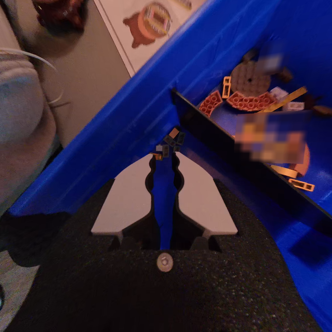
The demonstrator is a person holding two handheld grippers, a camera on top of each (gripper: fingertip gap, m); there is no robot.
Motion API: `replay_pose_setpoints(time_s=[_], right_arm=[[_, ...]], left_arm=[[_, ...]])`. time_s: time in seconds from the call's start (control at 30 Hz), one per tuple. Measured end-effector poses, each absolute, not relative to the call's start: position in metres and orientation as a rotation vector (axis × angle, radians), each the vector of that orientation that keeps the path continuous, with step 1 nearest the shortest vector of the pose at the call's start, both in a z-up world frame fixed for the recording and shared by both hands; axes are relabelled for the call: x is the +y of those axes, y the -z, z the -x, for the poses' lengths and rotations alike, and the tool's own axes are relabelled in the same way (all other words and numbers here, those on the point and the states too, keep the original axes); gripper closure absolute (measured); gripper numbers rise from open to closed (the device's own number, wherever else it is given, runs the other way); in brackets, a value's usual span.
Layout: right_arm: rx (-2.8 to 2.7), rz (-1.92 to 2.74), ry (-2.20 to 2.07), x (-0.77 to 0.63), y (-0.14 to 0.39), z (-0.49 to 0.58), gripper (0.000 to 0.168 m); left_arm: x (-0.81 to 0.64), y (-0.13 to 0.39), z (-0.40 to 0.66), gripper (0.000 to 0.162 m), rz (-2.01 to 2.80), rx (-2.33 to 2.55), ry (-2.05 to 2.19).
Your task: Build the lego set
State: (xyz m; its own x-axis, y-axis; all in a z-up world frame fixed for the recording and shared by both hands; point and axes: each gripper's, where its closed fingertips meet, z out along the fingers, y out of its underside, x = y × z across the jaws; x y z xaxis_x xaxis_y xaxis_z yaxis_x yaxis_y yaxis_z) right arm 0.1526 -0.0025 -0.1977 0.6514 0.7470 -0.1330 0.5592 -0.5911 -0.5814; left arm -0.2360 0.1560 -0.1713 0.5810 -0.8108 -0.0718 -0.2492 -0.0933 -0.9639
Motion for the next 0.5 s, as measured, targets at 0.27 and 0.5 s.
replay_pose_setpoints(time_s=[0.27, 0.5], right_arm=[[-0.947, 2.456, -0.495, 0.007, 0.22, -0.155, 0.142], [-0.962, 2.484, -0.43, 0.01, 0.23, -0.157, 0.142]], left_arm=[[0.156, 0.17, 0.237, 0.115, 1.638, 0.887, 0.612], [0.157, 0.171, 0.237, 0.115, 1.65, 0.884, 0.623]])
